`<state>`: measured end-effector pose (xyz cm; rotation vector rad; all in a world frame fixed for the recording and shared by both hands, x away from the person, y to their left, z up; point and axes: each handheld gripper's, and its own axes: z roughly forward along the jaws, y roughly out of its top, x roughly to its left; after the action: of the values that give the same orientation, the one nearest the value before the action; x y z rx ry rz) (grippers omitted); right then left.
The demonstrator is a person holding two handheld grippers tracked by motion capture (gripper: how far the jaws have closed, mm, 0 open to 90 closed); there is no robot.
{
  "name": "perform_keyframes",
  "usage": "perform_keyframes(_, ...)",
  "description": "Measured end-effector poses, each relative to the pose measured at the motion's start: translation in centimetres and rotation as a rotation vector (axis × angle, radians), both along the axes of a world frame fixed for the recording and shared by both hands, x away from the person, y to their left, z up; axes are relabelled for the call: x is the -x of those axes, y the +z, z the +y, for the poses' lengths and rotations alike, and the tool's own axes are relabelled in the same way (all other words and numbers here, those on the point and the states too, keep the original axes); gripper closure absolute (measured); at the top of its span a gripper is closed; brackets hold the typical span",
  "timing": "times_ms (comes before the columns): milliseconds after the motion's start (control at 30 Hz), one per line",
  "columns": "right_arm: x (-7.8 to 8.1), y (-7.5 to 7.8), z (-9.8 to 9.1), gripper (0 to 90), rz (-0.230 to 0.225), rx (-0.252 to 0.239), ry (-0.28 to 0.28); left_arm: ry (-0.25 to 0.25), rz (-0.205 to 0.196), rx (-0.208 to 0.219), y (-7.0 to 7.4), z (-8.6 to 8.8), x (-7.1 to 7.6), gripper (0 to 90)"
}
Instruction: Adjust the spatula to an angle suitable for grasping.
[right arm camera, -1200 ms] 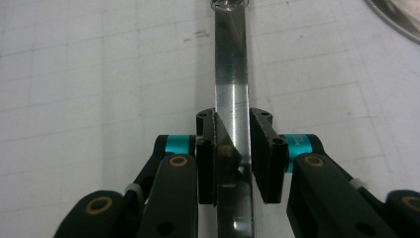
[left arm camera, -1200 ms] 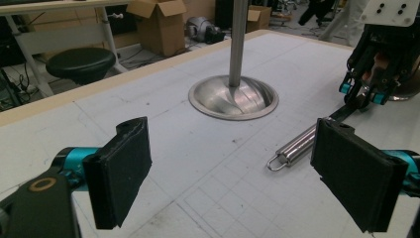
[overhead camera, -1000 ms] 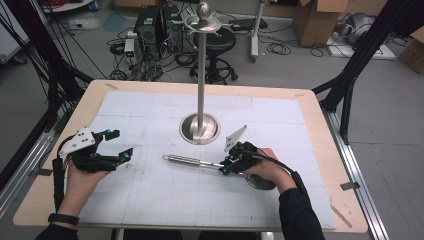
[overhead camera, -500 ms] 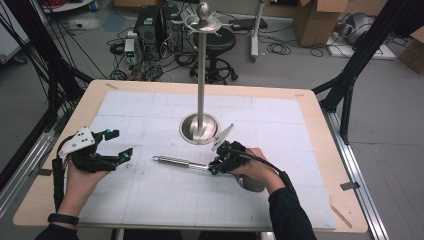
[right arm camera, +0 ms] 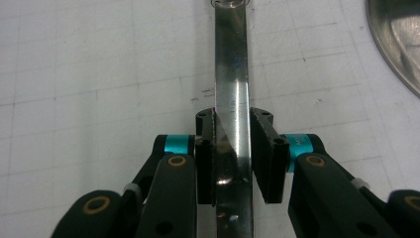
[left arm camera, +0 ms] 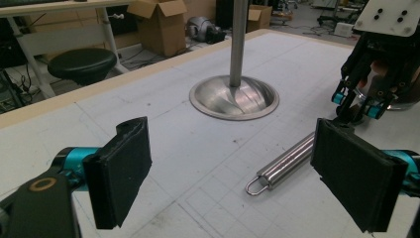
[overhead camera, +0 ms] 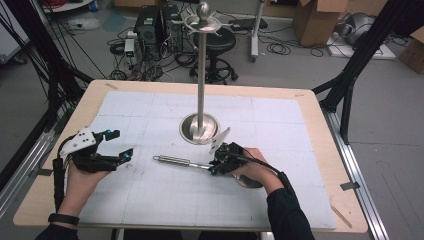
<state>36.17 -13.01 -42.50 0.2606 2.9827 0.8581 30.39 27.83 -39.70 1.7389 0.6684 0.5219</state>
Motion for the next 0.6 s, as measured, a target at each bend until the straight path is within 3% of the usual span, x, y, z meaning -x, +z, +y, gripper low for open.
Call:
perform_keyframes(367, 0.11, 0.18, 0.36, 66.7, -0.042, 0.034, 0.008, -0.002, -0.001, 0.001, 0.00, 0.04, 0.00, 16.3)
perform_keyframes(467, 0.00, 0.10, 0.34, 59.7, -0.049, 0.019, 0.007, 0.001, -0.003, 0.007, -0.01, 0.05, -0.07, 16.3)
perform_keyframes(500, 0.00, 0.17, 0.22, 53.5, -0.029, 0.010, -0.001, 0.003, -0.005, 0.005, 0.00, 0.08, -0.14, 16.3)
perform_keyframes(600, -0.01, 0.46, -0.08, 47.0, -0.020, -0.015, -0.022, 0.004, -0.003, 0.003, -0.03, -0.04, -0.30, 16.3)
